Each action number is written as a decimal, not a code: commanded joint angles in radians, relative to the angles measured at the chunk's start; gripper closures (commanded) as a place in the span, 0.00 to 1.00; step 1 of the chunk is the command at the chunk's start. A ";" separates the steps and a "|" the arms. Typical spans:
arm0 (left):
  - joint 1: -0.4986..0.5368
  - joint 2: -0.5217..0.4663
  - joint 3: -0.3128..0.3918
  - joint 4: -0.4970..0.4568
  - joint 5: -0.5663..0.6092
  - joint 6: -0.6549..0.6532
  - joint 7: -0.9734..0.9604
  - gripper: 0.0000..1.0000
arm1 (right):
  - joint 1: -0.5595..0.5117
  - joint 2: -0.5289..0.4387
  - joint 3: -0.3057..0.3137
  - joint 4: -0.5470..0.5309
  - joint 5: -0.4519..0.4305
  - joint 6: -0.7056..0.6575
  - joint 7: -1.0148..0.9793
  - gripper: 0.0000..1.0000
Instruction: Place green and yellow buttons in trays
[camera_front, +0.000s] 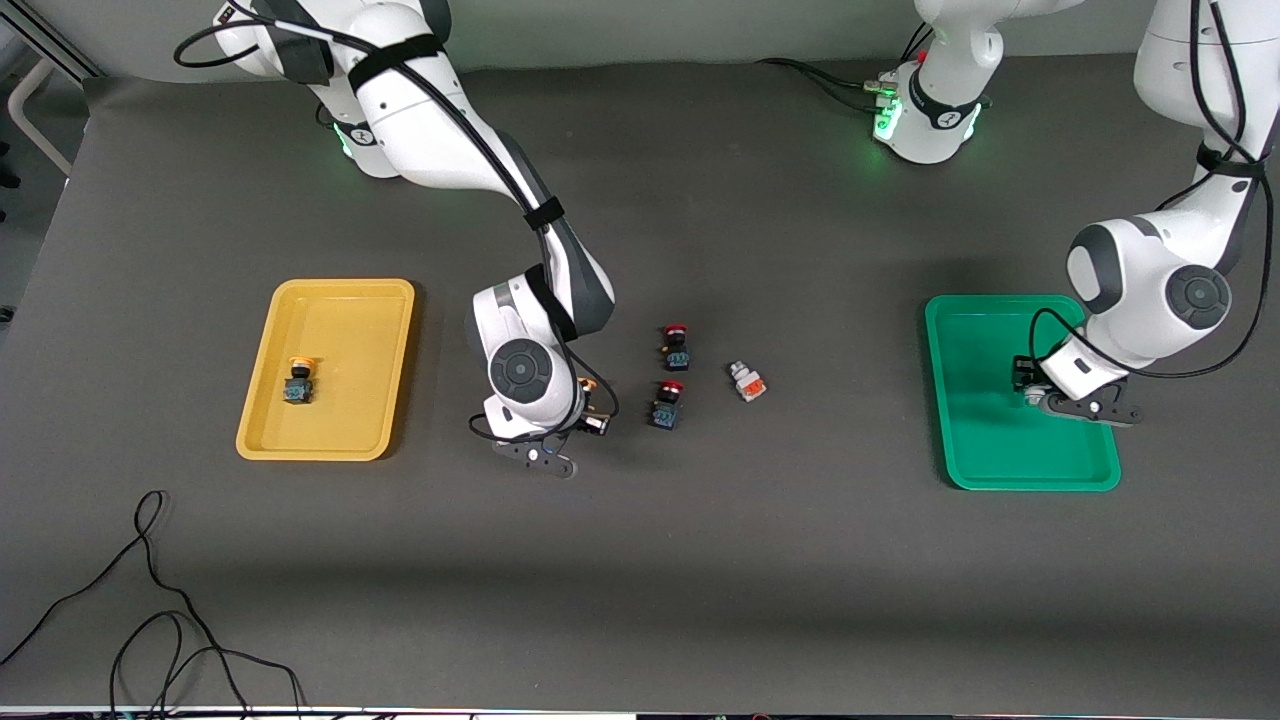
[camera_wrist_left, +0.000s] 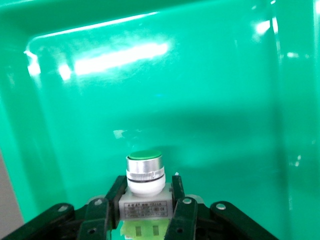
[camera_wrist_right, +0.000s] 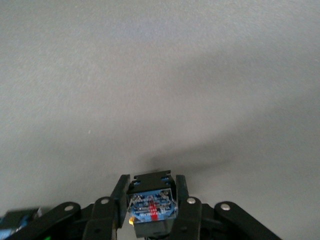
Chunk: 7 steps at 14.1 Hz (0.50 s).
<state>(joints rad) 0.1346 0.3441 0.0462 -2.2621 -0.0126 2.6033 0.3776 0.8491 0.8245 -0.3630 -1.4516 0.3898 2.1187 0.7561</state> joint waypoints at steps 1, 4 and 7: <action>0.072 0.002 -0.012 -0.011 0.003 0.018 0.104 1.00 | 0.004 -0.109 -0.013 -0.019 0.014 -0.110 -0.007 0.72; 0.079 0.013 -0.014 -0.007 -0.003 0.023 0.104 0.01 | -0.010 -0.237 -0.054 -0.021 0.003 -0.264 -0.125 0.72; 0.076 0.013 -0.016 -0.001 -0.006 0.018 0.103 0.00 | -0.007 -0.312 -0.221 -0.041 0.001 -0.390 -0.407 0.72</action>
<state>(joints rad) 0.2090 0.3584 0.0368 -2.2646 -0.0130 2.6095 0.4665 0.8454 0.5750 -0.4968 -1.4436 0.3871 1.7835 0.5268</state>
